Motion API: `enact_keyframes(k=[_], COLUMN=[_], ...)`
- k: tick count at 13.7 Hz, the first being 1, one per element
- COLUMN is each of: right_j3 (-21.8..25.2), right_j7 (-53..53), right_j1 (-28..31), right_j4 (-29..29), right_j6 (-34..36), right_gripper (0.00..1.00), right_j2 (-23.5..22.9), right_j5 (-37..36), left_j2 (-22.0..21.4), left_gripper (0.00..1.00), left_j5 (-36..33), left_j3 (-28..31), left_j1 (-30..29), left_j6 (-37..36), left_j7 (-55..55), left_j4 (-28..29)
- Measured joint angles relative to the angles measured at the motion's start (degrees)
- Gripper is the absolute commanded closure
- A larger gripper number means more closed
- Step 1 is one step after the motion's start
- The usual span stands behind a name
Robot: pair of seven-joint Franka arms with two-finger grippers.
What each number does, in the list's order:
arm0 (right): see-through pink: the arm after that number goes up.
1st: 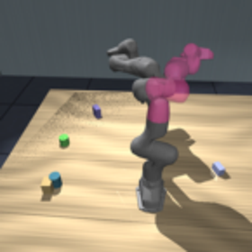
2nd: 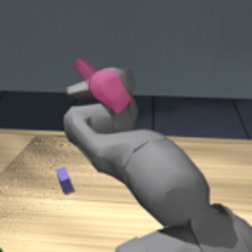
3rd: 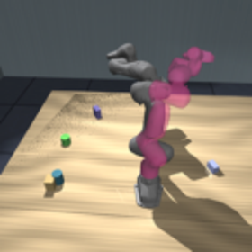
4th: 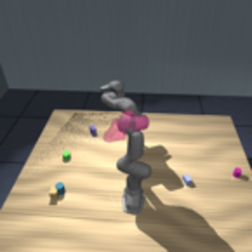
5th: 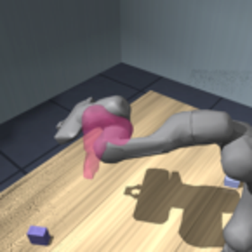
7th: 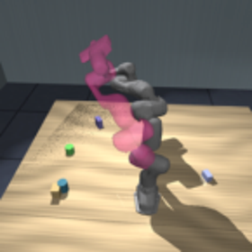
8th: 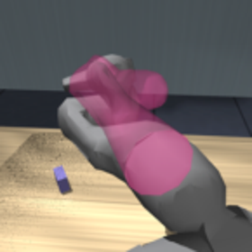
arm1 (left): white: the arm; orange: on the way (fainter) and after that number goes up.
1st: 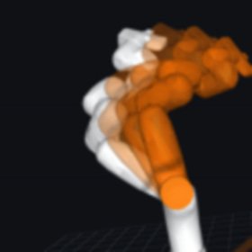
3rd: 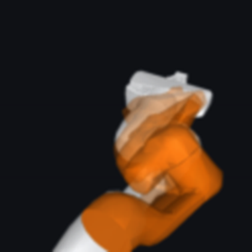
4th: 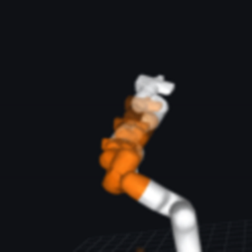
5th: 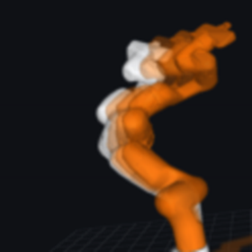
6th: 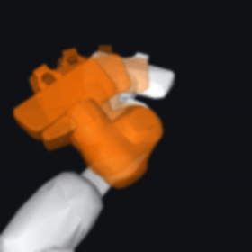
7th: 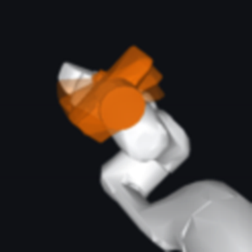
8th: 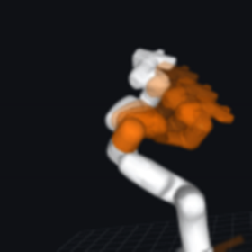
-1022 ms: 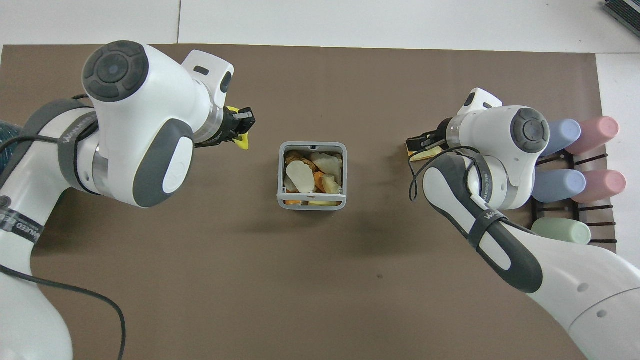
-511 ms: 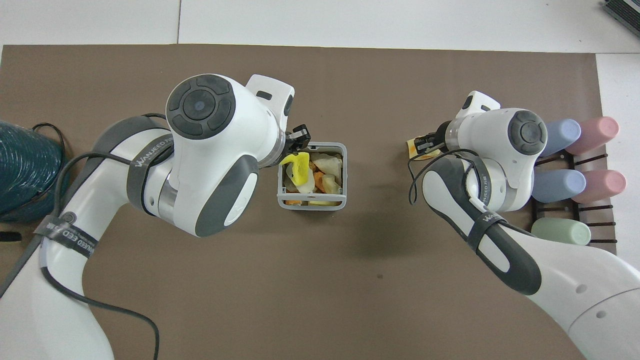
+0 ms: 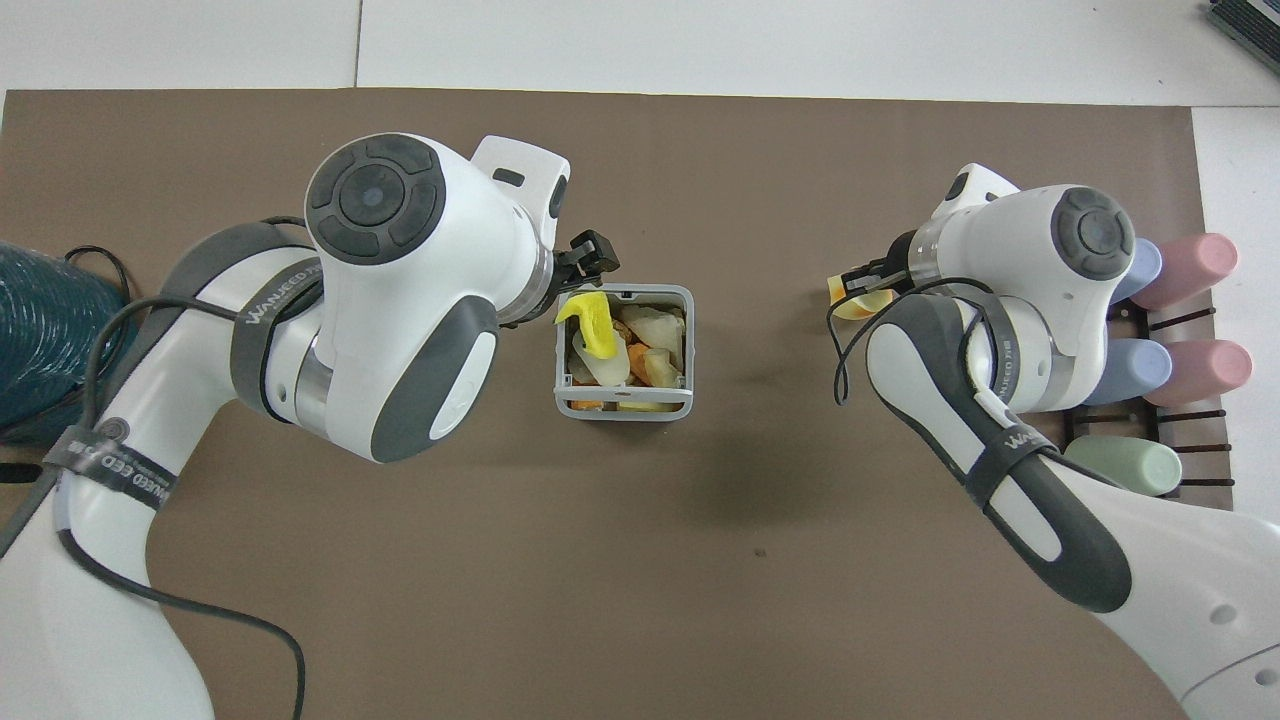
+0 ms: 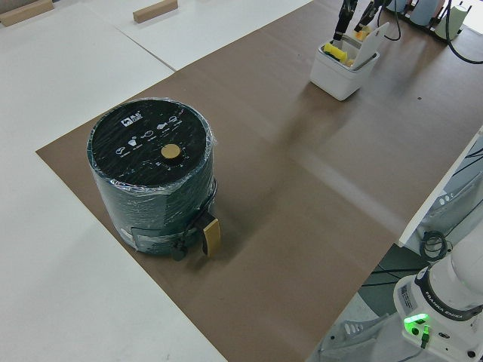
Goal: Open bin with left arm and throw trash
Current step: 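Carry the yellow block to the bin while the left gripper returns to rest, then lower the yellow block into the bin and open the right gripper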
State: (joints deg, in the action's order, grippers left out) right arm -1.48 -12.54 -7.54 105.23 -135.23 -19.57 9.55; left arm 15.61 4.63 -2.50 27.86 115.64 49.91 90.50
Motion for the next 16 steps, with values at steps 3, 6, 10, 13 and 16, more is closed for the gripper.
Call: enact_keyframes(k=[3,6,10,13,16], right_j3=[-1.9,-4.1,-4.2,-4.3,-4.1], right_j7=[14.0,26.8,40.8,46.3,47.1], right_j1=[-0.4,-4.1,-12.9,-17.5,-18.5], right_j4=[-5.4,-6.8,-6.8,-6.7,-5.6], right_j6=[9.0,4.7,-3.4,-6.5,-6.6], right_gripper=[1.0,1.0,1.0,1.0,1.0], right_j2=[3.6,3.6,2.1,0.1,-0.6], right_j5=[3.3,11.1,14.2,14.2,14.2], left_j2=[0.0,0.0,-0.1,-0.8,-4.5], left_gripper=[0.13,0.13,0.12,0.02,0.0], left_j5=[-2.1,-2.7,-5.4,-5.5,-5.6], left_j3=[0.6,0.9,1.2,1.3,1.2], left_j1=[-3.8,-11.2,-22.4,-27.8,-28.9], left_j6=[-5.0,-11.5,-16.2,-19.7,-21.9], left_j7=[-4.5,-16.1,-33.7,-43.0,-46.5], left_j4=[-2.4,-5.2,-6.4,-7.7,-8.3])
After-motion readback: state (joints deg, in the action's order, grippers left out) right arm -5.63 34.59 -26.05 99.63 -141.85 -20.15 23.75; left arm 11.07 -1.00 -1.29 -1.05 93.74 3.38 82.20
